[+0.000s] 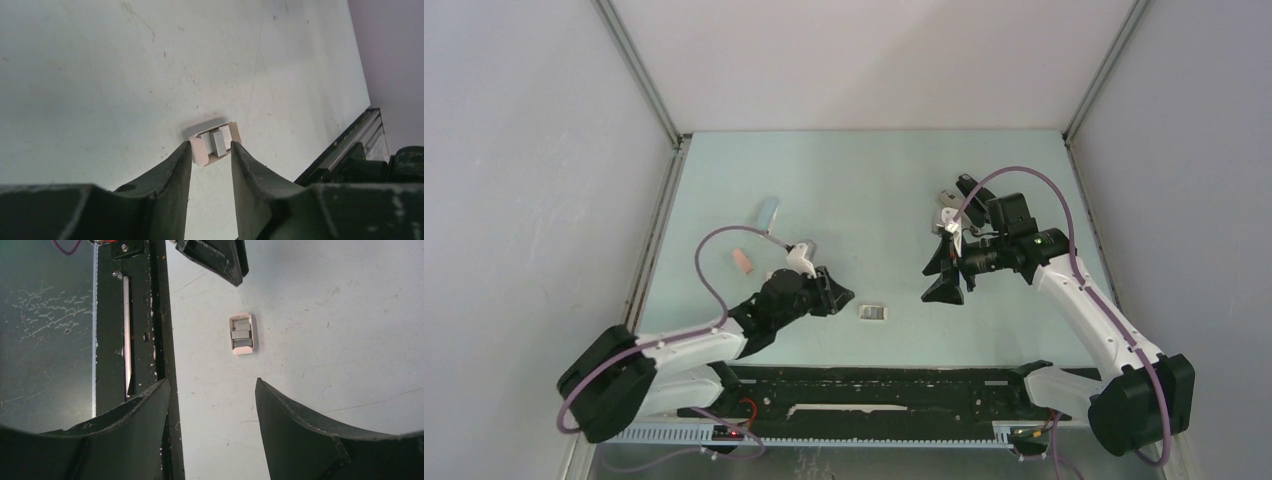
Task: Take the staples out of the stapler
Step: Close the staple box at the center of the board.
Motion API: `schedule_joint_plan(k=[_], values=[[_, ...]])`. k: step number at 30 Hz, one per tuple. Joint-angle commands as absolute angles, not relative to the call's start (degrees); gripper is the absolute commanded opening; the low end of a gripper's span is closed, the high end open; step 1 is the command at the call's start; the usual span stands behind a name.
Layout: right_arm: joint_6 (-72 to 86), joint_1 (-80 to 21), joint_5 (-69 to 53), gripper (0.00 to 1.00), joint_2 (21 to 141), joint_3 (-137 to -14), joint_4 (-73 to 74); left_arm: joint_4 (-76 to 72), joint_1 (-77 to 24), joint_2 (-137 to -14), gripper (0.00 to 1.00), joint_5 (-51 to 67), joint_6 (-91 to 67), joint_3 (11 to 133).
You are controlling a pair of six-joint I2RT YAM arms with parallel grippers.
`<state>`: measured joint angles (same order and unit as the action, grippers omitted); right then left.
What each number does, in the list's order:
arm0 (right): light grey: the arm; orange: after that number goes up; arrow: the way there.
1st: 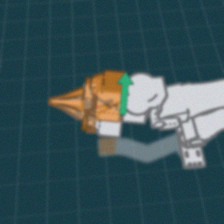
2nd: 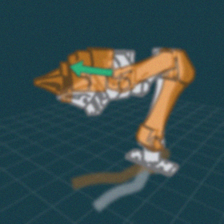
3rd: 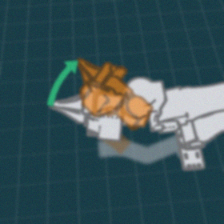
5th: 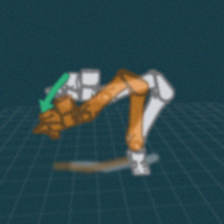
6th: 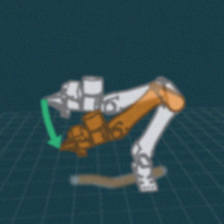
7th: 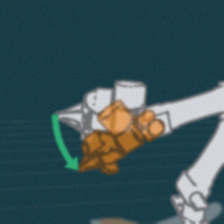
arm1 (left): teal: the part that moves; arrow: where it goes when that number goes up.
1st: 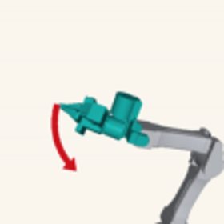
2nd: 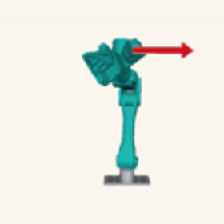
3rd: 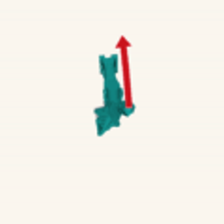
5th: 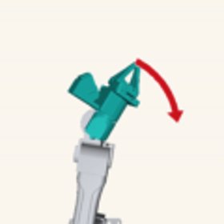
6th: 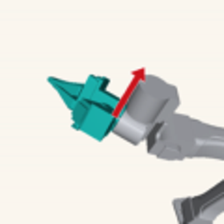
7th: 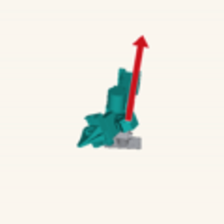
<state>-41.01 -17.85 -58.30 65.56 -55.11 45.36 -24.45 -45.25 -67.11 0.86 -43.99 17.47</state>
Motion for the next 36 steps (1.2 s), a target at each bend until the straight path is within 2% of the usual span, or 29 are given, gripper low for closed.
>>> schedule_joint_plan(k=[1,9,16,28,36], values=[[-40.61,-18.38,-58.26,0.73,65.25,-55.06,44.22,-14.58,-45.48,-58.61,0.42,-8.03,-40.05,18.94],[-40.61,-18.35,-58.14,0.73,64.95,-55.13,44.26,-9.35,-41.58,-45.73,0.52,-15.91,-38.85,15.48],[-40.65,-18.19,-58.17,0.73,64.95,-55.10,44.23,-8.73,-36.84,-40.53,0.60,-16.31,-38.67,14.09],[-40.74,-18.11,-58.18,0.73,64.79,-55.11,44.28,-12.15,-26.77,-45.74,0.62,-11.81,-40.16,14.13],[-40.69,-18.11,-58.20,0.73,64.78,-55.06,44.29,-5.61,-24.67,-54.85,0.61,-18.25,-43.69,17.70]])
